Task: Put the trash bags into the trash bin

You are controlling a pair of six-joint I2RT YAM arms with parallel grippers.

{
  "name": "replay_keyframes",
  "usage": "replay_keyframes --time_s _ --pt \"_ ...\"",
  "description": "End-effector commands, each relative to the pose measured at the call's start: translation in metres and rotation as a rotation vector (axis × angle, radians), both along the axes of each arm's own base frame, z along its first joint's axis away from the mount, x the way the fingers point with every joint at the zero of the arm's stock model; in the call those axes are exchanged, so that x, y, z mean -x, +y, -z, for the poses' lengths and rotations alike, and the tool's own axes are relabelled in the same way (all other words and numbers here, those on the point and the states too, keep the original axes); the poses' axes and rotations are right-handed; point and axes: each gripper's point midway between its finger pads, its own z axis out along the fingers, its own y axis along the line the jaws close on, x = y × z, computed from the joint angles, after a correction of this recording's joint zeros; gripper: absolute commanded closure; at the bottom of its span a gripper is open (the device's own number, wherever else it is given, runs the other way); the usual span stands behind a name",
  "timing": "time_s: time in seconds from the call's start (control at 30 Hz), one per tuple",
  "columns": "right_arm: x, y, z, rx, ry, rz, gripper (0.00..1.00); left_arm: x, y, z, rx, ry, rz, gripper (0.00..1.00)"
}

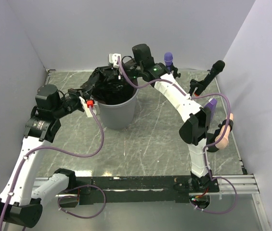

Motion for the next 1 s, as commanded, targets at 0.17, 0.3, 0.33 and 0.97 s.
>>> replay_keyframes --time_s 0.17,0.3,0.33,0.97 --pt "0.033 -0.029 -0.042 -0.035 -0.054 -0.03 1.0 -0.008 0.019 -0.015 0.067 -0.077 -0.139 0.99" --pt "0.054 -0.049 -0.06 -0.048 -0.166 -0.01 1.0 0.002 0.013 -0.019 0.097 -0.075 -0.096 0.99" --pt "0.053 -0.051 -0.061 -0.054 -0.185 0.012 1.0 0.006 0.011 -0.021 0.09 -0.088 -0.073 0.99" --pt "0.011 -0.007 -0.042 -0.058 -0.069 -0.047 0.13 0.028 -0.03 -0.03 -0.068 -0.348 0.227 0.99"
